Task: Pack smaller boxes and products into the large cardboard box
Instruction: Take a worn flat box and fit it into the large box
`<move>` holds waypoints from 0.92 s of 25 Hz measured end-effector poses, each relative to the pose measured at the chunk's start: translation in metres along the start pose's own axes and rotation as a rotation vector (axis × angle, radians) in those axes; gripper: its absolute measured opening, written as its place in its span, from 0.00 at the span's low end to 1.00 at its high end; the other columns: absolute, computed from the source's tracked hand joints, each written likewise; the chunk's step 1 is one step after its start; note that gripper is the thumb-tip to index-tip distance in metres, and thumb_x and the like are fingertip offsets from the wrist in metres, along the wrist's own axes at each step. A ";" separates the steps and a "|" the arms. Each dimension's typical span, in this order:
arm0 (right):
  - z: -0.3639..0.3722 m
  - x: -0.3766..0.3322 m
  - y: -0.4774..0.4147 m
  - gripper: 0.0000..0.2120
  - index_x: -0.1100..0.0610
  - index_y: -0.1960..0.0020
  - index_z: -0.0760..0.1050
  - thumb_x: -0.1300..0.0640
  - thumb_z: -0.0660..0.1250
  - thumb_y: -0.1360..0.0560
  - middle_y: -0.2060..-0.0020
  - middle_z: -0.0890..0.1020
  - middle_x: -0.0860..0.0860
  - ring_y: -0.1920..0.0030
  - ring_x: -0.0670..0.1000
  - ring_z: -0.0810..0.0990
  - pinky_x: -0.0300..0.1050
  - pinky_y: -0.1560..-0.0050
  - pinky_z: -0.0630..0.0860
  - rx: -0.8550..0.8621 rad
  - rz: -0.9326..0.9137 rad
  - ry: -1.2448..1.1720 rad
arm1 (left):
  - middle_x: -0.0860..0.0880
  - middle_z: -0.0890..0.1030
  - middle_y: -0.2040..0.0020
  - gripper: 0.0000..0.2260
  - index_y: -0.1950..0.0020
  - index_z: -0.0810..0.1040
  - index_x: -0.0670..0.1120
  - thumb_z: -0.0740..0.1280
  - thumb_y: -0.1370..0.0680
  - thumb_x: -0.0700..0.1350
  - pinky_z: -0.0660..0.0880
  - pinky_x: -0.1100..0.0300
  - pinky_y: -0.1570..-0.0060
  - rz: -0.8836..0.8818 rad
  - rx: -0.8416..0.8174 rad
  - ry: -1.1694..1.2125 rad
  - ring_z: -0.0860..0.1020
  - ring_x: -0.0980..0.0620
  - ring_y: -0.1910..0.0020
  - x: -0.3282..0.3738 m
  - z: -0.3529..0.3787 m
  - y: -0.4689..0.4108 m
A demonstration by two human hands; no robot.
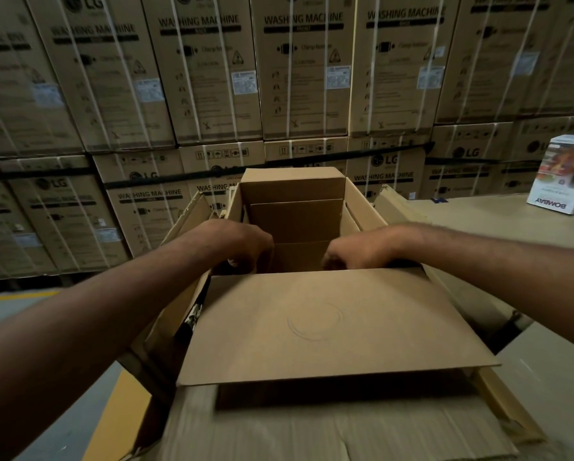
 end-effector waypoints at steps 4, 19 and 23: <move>-0.008 0.004 0.004 0.22 0.50 0.30 0.75 0.53 0.73 0.22 0.39 0.82 0.47 0.41 0.47 0.81 0.46 0.40 0.80 0.287 -0.051 0.105 | 0.50 0.80 0.37 0.19 0.29 0.76 0.50 0.70 0.19 0.48 0.77 0.54 0.42 0.133 0.131 0.035 0.79 0.50 0.40 0.008 -0.005 0.009; -0.011 0.017 0.020 0.17 0.46 0.35 0.79 0.51 0.74 0.23 0.38 0.82 0.46 0.37 0.46 0.78 0.45 0.41 0.77 0.616 0.001 0.080 | 0.52 0.82 0.38 0.16 0.31 0.78 0.50 0.68 0.18 0.51 0.76 0.56 0.40 0.246 0.345 0.062 0.79 0.54 0.40 0.018 -0.009 0.031; -0.007 0.020 0.026 0.17 0.46 0.34 0.79 0.51 0.74 0.23 0.37 0.82 0.45 0.36 0.46 0.78 0.45 0.41 0.75 0.677 0.020 0.064 | 0.53 0.82 0.38 0.17 0.31 0.77 0.52 0.67 0.19 0.53 0.77 0.55 0.41 0.226 0.424 0.051 0.79 0.54 0.39 0.014 -0.010 0.035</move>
Point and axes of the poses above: each hand's wrist, its own y-axis away from the middle knuckle, its own z-axis out of the palm, x = y × z, the point moved 1 cm from there along -y, towards the middle knuckle
